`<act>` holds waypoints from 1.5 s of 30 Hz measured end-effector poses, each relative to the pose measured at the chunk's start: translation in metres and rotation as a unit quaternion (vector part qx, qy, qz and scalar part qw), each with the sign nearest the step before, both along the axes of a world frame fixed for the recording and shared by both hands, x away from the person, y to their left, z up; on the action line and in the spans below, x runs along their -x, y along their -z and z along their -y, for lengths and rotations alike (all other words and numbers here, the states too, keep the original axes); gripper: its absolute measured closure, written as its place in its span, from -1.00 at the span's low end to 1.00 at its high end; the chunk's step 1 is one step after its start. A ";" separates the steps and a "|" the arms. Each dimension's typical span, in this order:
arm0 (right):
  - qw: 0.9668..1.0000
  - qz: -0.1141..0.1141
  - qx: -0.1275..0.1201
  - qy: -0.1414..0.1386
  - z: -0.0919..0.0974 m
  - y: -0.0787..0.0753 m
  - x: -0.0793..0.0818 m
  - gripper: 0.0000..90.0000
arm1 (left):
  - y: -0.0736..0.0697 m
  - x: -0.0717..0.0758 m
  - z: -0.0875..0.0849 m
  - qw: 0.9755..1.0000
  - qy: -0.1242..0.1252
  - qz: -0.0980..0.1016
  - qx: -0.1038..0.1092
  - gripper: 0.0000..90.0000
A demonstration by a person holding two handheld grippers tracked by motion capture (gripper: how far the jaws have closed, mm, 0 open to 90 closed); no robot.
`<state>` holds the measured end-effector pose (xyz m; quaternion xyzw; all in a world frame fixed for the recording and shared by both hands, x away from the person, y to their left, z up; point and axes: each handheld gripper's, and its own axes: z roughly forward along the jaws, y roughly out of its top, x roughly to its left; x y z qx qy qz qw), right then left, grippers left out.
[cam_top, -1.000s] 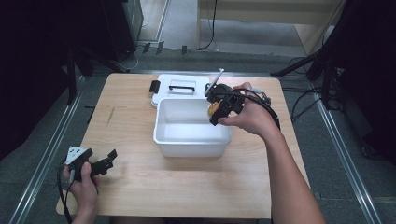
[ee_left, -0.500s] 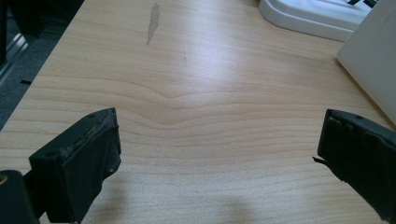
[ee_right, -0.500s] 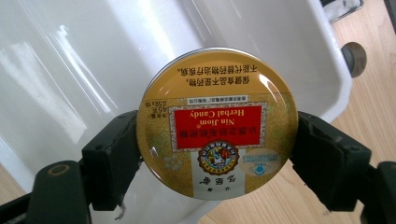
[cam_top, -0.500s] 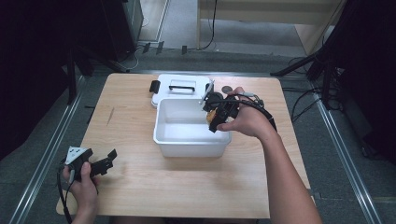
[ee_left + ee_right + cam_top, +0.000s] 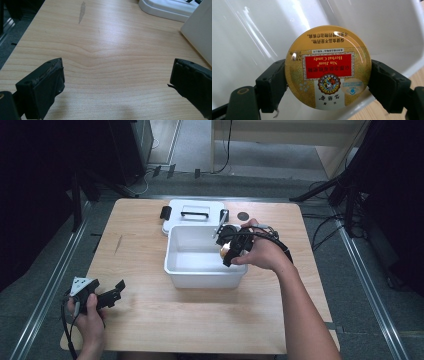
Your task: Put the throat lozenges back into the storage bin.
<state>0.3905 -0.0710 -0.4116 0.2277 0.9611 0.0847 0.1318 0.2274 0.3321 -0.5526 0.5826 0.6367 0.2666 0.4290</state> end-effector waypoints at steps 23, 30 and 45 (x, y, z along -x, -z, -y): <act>0.999 -0.011 0.043 -0.012 -0.009 0.026 -0.009 -0.55 | 0.000 0.000 0.000 1.000 0.000 0.000 0.001 -1.00; 0.998 -0.009 0.062 -0.021 -0.014 0.029 -0.010 -0.54 | 0.000 0.000 0.000 1.000 0.001 0.000 0.000 -1.00; 0.994 -0.007 0.101 -0.038 -0.022 0.038 -0.013 -0.54 | 0.000 -0.001 0.000 1.000 0.000 0.000 0.001 -1.00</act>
